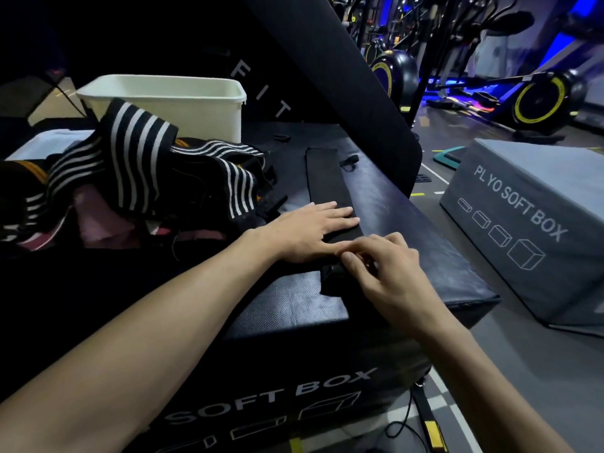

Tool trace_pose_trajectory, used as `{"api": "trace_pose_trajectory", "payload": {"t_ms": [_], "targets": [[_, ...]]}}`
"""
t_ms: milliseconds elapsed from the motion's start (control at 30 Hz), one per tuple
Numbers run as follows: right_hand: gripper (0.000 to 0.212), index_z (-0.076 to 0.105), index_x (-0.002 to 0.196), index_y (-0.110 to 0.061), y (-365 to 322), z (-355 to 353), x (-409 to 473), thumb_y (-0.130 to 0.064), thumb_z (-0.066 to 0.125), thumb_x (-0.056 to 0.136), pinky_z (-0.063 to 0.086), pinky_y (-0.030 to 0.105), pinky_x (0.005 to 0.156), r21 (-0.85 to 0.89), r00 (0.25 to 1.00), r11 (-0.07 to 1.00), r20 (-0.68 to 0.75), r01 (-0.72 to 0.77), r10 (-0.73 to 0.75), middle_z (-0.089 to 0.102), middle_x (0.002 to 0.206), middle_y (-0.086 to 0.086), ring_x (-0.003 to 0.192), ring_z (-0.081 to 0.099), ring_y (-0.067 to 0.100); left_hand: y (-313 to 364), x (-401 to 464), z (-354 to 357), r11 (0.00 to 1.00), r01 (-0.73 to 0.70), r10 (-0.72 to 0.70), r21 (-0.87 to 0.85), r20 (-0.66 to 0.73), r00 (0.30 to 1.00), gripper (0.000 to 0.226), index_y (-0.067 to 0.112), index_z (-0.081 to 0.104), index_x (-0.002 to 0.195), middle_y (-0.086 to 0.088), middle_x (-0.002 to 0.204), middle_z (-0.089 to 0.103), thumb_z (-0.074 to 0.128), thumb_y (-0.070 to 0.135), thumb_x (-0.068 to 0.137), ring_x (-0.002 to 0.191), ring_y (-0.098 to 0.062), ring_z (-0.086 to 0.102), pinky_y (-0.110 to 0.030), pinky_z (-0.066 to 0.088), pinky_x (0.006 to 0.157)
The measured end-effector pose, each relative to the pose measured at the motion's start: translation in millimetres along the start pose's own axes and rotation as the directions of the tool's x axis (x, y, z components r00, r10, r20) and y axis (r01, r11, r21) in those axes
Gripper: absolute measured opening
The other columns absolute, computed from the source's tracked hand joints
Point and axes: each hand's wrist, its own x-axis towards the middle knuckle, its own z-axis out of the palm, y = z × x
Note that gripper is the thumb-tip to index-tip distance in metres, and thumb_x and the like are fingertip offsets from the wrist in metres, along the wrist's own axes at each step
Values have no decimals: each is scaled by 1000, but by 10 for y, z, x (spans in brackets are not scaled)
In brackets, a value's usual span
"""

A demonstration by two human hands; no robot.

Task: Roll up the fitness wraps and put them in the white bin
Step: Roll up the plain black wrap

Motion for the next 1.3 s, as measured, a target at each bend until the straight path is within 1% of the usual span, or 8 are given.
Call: {"api": "trace_pose_trajectory", "payload": {"t_ms": [133, 233, 400, 567, 900, 1000, 1133, 1300], "targets": [[8, 64, 91, -30, 15, 6, 42, -36, 69, 93, 39, 43, 90, -4, 996, 1000, -87, -16, 15, 60, 71, -15, 94, 50, 14, -29, 33, 26, 1000, -14, 14, 16, -1, 1000, 61, 37, 28, 160, 12, 170, 17, 41, 56, 104, 158, -14, 10, -44, 14, 128], [18, 66, 88, -28, 29, 44, 54, -45, 66, 93, 32, 39, 83, -156, 994, 988, -111, -15, -3, 62, 79, -13, 96, 48, 18, -24, 28, 25, 1000, -6, 6, 0, 3, 1000, 61, 37, 28, 160, 13, 170, 16, 40, 58, 104, 158, -12, 9, -42, 11, 128], [30, 65, 79, -24, 19, 64, 55, -47, 57, 97, 39, 43, 75, -295, 978, 949, -136, 114, -160, 62, 87, -9, 89, 52, 26, -32, 18, 12, 1000, -2, 2, -25, 7, 1000, 64, 39, 28, 160, 15, 170, 15, 40, 61, 102, 157, -10, 7, -41, 10, 128], [50, 72, 103, -33, 155, -18, -69, -72, 53, 79, 40, 38, 81, -325, 973, 921, -16, 214, -231, 67, 98, -17, 98, 55, 19, -40, 14, 28, 999, -1, 0, -54, -12, 1000, 63, 40, 30, 158, 17, 169, 16, 35, 66, 101, 157, -7, 7, -42, 9, 129], [40, 70, 102, -11, 270, 91, -7, -44, 47, 99, 48, 43, 76, -493, 897, 790, -43, 365, -441, 67, 94, 3, 88, 61, 31, -9, -27, 14, 998, -26, 24, -48, -39, 999, 56, 39, 33, 157, 17, 167, 23, 39, 57, 104, 156, -6, 12, -37, 12, 128], [39, 69, 103, -10, 246, 67, -87, -41, 46, 103, 47, 40, 77, -494, 859, 758, -44, 425, -510, 65, 91, 3, 84, 59, 28, 15, -72, 1, 997, -53, 49, -63, -67, 997, 55, 41, 43, 152, 21, 162, 35, 47, 60, 101, 152, -3, 24, -31, 19, 125], [36, 66, 115, -8, 191, 67, -170, -37, 48, 104, 51, 41, 77, -447, 850, 775, -60, 446, -524, 67, 92, 2, 83, 61, 27, -15, -73, 4, 997, -48, 40, -64, -116, 992, 55, 38, 49, 149, 20, 153, 49, 50, 61, 99, 146, -1, 35, -36, 31, 121], [31, 67, 104, -12, 120, 13, -188, -36, 47, 103, 46, 37, 83, -477, 850, 753, -20, 454, -526, 66, 88, -2, 83, 60, 25, -22, -90, -1, 993, -66, 55, -97, -112, 992, 55, 42, 53, 144, 21, 156, 45, 49, 68, 95, 146, -2, 34, -35, 31, 121]]}}
